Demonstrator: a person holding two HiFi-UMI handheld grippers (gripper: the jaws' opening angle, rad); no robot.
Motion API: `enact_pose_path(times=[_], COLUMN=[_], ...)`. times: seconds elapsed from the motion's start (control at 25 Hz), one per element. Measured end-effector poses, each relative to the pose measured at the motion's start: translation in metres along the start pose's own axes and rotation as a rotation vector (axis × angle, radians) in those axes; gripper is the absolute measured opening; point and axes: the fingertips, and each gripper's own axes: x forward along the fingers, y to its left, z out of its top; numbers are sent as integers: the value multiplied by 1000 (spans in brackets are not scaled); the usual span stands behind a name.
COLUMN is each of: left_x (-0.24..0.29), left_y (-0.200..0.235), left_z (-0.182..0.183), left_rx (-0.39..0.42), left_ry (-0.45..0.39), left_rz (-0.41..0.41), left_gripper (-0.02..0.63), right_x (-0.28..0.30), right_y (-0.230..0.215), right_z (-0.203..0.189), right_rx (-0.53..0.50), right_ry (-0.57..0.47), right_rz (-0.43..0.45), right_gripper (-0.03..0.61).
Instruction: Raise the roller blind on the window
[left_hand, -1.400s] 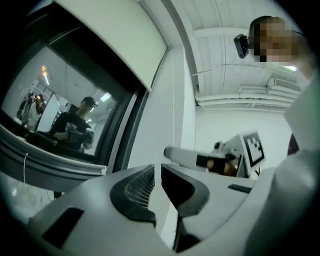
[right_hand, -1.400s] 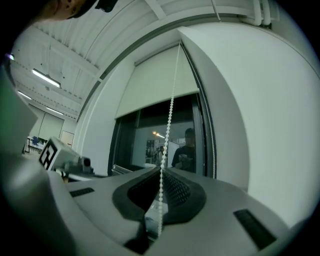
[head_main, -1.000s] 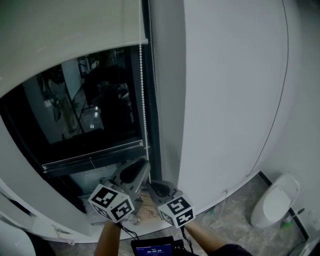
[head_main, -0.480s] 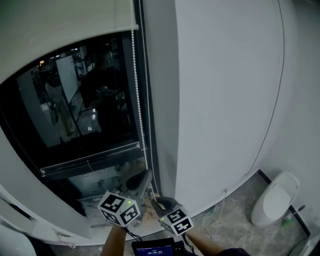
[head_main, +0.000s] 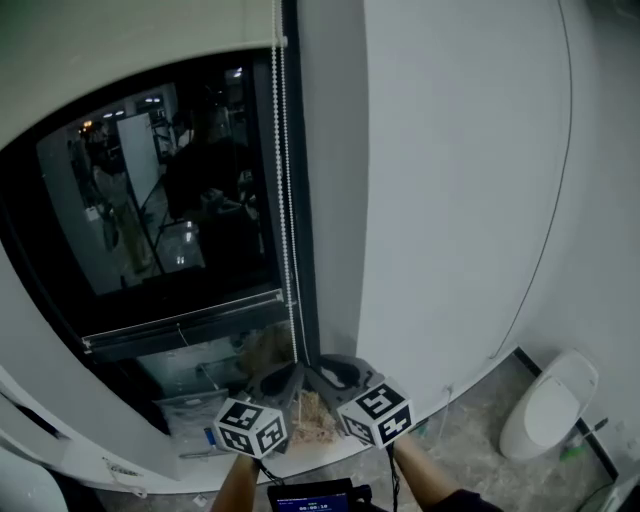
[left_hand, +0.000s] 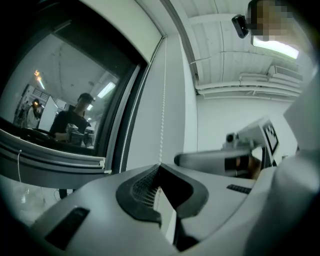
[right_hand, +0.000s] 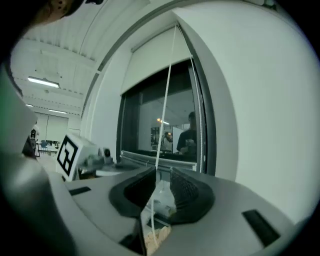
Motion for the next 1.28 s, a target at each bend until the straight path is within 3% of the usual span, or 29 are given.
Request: enact_pose_path(times=[0.2,0.36,0.56,0.68,0.76,0.92,1.08,1.2,1.28], left_x=[3,4,1,-1,-2,-14,-26,-29,-25], left_y=[-2,-3,-1,-6,-6,-8,-1,0,-6], left_z=[-20,-42,-82,-95,-103,-115,-61,15,67], left_rx=[11,3,-63,-67,-79,-207,-251,-209,-140], left_ry=[40,81,138,165,184,196,59,-88,-163], left_rz=[-5,-4,-14,-22,-23,-69,-96,-105,-119], left_gripper=[9,9,11,11,11,12,14,14,14], right_x=[5,10,19,23,21,9,10,6,5], right_y=[-2,-4,-9,-9,-9,-10,-11,-6,-1], right_z=[94,138,140,127,122,113,86,64,52], right_rx=[-41,-71,-82,-64,-71,-91,-101,-107,-114], right_ry=[-169,-236,-218,-190,-190,-216,-161,-123,-99], right_rz=[-11,-46,-95,-99,-106,-139,-141,-139,-133], right_gripper=[71,72,71,12,9,9,9,9,9])
